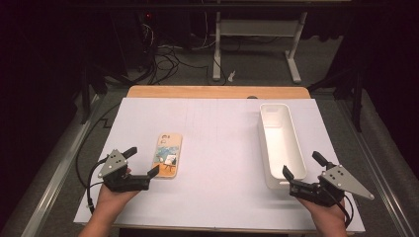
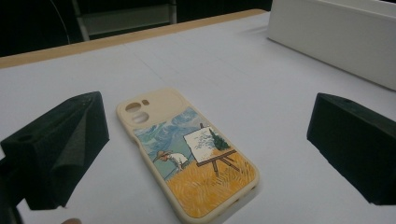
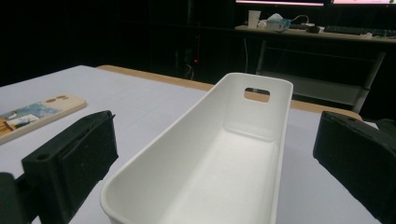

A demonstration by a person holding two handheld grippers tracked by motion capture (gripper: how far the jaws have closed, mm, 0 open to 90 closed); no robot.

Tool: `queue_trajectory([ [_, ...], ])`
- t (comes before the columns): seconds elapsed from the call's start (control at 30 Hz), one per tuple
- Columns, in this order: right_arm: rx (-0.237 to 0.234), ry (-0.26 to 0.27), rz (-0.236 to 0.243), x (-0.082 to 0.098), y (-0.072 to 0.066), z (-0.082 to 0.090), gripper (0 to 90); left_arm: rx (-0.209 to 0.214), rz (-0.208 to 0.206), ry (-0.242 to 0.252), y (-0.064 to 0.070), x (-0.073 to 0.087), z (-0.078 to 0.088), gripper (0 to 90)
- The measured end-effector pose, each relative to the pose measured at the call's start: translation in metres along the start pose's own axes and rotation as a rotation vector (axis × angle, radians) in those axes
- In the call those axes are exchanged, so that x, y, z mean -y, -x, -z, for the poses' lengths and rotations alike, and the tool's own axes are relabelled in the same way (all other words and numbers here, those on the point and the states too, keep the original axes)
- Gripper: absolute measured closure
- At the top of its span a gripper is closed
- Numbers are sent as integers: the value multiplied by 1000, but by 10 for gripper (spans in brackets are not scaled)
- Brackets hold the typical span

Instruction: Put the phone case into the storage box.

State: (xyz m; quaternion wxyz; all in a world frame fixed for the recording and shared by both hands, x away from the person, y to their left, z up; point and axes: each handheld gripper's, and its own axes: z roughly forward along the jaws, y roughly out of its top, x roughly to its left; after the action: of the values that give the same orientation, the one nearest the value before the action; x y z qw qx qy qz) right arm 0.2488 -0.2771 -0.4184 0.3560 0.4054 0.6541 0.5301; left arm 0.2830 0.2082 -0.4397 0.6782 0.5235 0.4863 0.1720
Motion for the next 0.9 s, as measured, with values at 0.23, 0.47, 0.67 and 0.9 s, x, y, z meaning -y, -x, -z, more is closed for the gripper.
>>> queue_trajectory([
  [0.23, -13, -17, 19, 1, -1, -2, 7, -7, -5, -6, 0, 2, -1, 1],
  [0.47, -9, -28, 29, 2, -3, -5, 7, -14, 2, -8, -1, 1, -1, 2],
  [0.67, 6, -37, 9, 0, 1, -4, 8, -23, 12, -14, -3, 2, -2, 2],
  [0.9, -3, -40, 1, 1, 1, -5, 15, -12, 23, -13, -2, 1, -2, 2],
])
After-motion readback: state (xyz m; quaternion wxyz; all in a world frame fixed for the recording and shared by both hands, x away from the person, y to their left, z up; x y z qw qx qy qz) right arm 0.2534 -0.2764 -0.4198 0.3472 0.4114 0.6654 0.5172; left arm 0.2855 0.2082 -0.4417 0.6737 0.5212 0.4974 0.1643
